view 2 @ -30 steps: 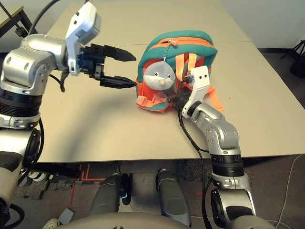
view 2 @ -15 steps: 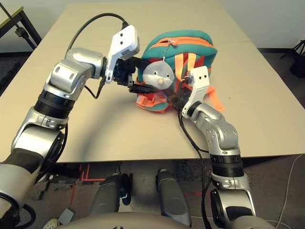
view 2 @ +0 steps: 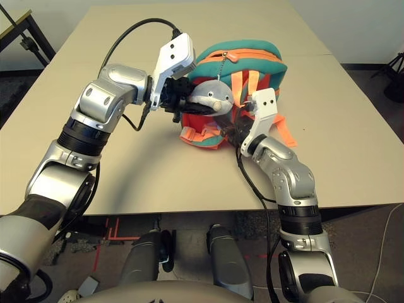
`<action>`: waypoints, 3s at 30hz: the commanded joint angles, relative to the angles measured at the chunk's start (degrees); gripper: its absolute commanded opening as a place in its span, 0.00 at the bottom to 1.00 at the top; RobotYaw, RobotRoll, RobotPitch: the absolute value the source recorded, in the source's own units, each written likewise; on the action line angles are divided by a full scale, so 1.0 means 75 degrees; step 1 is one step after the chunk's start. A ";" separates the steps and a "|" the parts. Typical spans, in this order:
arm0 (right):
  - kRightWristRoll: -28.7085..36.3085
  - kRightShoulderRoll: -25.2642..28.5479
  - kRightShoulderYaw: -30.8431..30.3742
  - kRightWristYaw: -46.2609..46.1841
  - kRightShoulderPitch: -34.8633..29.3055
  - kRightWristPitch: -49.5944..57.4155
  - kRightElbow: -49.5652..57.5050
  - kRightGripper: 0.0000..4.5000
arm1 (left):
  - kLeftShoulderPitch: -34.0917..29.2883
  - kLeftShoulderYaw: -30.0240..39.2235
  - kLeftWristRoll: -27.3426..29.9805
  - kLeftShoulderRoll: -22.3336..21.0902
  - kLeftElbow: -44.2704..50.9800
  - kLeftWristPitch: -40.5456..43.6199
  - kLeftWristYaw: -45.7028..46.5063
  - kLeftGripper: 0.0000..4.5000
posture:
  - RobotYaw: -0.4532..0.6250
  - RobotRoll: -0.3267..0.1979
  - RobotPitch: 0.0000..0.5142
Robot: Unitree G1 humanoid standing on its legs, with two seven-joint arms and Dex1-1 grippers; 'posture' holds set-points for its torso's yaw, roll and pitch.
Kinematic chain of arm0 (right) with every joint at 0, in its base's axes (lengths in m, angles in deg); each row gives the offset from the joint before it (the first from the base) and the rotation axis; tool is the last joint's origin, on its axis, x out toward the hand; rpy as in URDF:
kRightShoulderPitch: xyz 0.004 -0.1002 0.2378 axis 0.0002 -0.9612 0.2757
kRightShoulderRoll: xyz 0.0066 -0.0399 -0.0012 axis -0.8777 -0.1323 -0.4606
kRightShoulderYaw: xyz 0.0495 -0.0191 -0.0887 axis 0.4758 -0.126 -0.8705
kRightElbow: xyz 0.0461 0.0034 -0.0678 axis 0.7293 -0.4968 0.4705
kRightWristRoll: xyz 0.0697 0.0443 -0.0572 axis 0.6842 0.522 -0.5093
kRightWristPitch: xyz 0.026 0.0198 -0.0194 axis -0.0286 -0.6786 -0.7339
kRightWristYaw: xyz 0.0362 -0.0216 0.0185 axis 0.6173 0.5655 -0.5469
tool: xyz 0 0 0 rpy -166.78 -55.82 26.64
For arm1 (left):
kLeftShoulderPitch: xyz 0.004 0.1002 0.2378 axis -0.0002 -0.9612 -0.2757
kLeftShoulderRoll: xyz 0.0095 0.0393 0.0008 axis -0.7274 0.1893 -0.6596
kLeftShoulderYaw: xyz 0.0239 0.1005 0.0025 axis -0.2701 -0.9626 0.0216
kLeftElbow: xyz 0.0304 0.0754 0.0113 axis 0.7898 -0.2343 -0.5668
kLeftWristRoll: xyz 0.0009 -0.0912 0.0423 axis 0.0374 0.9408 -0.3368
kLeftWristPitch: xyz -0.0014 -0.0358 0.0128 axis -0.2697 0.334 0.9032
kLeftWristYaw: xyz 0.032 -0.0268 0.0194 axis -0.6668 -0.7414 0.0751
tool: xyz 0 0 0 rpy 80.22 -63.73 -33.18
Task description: Put the pencil case into the backpack and zip it.
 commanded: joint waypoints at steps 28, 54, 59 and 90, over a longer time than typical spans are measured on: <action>-0.0166 -0.0159 -0.0307 0.0140 0.0079 -0.0013 -0.0522 0.10 | -0.0583 0.1602 0.0410 -0.2701 -0.2992 0.0378 -0.0301 0.11 | 0.29 0.62 0.25; -0.0249 -0.0012 -0.0253 0.0191 0.0084 -0.0088 -0.0604 0.10 | -0.1830 -0.0935 -0.2642 -0.1319 -0.5028 -0.3027 -0.0348 0.10 | 0.25 0.62 0.21; -0.0265 -0.0004 -0.0235 0.0207 0.0130 -0.0081 -0.0642 0.10 | -0.1903 -0.0482 -0.2321 -0.1201 -0.4541 -0.2779 -0.0194 0.10 | 0.26 0.62 0.21; -0.0288 -0.0181 -0.0259 0.0114 0.0373 0.0134 -0.0531 0.27 | -0.0775 0.4684 0.1726 -0.0525 -0.3511 -0.0216 0.2691 1.00 | 0.27 0.62 0.27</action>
